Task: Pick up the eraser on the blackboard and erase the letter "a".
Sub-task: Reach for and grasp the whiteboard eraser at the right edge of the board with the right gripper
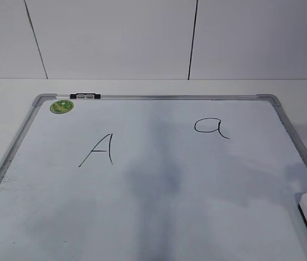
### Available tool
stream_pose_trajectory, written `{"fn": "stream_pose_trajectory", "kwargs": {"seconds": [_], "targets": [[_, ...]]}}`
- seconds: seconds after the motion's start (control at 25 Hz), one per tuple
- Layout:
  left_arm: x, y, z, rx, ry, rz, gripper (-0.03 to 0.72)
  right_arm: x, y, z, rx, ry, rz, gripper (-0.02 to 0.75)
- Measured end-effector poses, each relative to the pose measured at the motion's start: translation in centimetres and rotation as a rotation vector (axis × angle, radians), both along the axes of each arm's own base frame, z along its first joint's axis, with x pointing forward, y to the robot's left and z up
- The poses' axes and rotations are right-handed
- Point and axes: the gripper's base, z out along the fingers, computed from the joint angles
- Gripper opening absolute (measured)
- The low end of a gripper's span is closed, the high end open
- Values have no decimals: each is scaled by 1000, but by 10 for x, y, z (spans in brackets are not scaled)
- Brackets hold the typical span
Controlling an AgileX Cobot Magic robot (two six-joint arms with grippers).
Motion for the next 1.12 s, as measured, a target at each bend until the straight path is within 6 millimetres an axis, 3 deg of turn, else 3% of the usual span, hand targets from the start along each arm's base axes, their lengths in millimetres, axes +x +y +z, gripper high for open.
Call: {"fn": "stream_pose_trajectory", "kwargs": {"seconds": [1.12], "targets": [[0, 0, 0, 0, 0, 0, 235, 5, -1, -4, -14, 28, 3, 576]]}}
